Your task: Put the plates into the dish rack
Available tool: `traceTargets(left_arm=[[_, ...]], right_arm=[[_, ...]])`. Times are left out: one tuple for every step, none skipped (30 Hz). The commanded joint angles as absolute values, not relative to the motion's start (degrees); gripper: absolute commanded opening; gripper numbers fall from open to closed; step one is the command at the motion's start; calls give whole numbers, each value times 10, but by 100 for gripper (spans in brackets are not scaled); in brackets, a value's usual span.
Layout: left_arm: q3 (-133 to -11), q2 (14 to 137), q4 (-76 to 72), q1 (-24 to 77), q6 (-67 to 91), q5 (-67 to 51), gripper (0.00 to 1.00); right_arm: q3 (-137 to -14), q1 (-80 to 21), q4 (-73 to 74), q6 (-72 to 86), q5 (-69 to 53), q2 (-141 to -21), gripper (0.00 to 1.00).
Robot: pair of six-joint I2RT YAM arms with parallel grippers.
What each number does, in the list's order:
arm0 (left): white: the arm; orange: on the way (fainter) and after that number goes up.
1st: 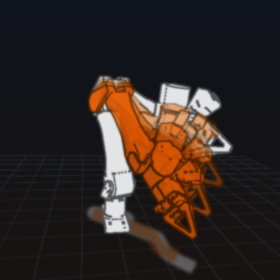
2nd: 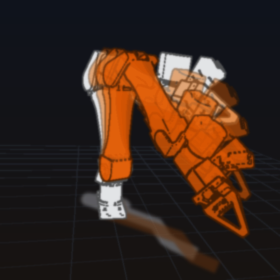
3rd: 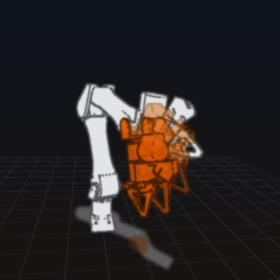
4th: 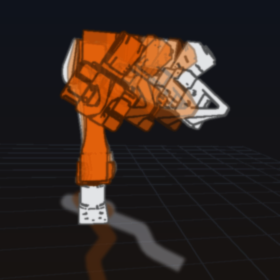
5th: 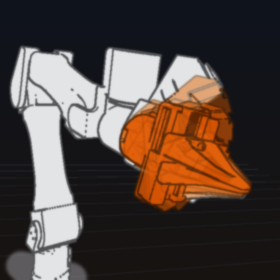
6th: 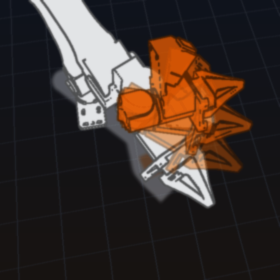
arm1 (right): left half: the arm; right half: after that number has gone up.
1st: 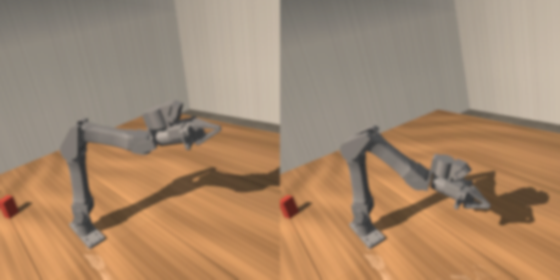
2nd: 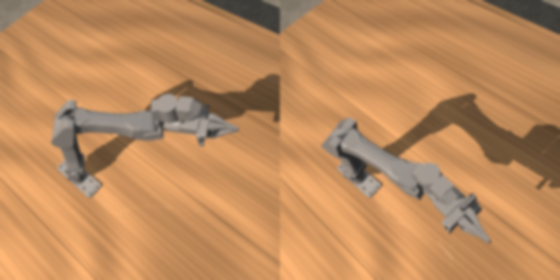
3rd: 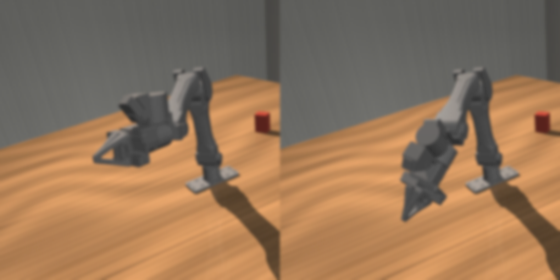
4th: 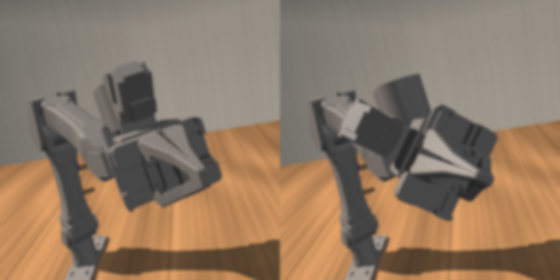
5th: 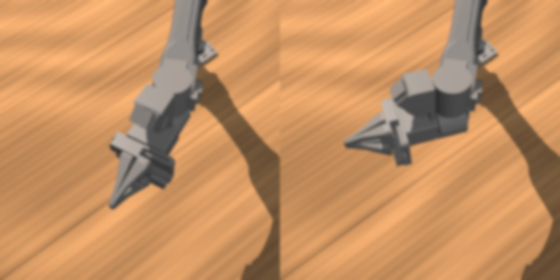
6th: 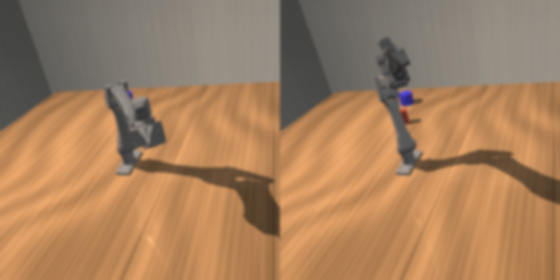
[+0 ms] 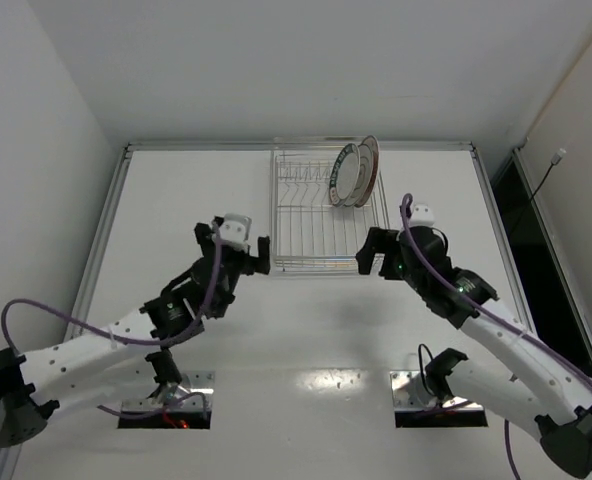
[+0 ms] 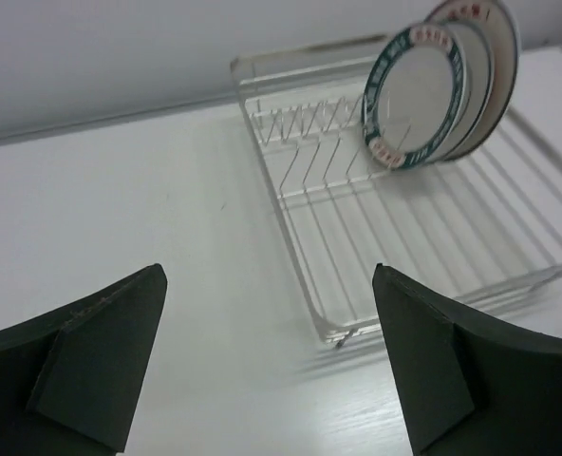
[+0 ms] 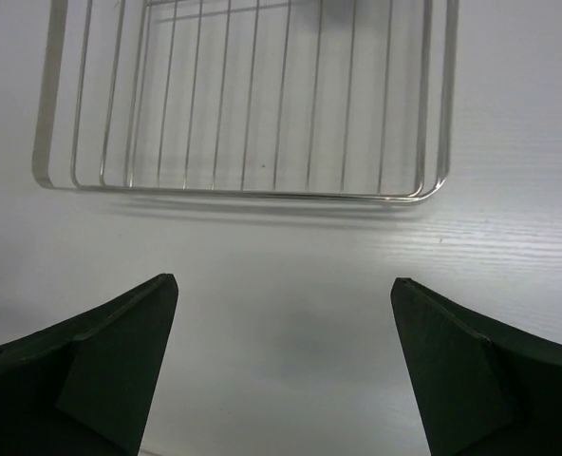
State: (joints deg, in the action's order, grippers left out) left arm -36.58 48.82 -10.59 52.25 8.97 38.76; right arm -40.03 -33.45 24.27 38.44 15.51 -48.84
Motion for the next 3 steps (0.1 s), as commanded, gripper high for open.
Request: traceTargets(left_arm=[[-359,489,-123,582,14,527,89],[-353,489,-123,582,9,542,92],[-353,511,-122,587,-1,554,92]], right_arm=[[-454,-331,286,350,215,-504,93],[-472,-331,308,350,225,-511,93],[-477,-331,308,350,238,-511,94]])
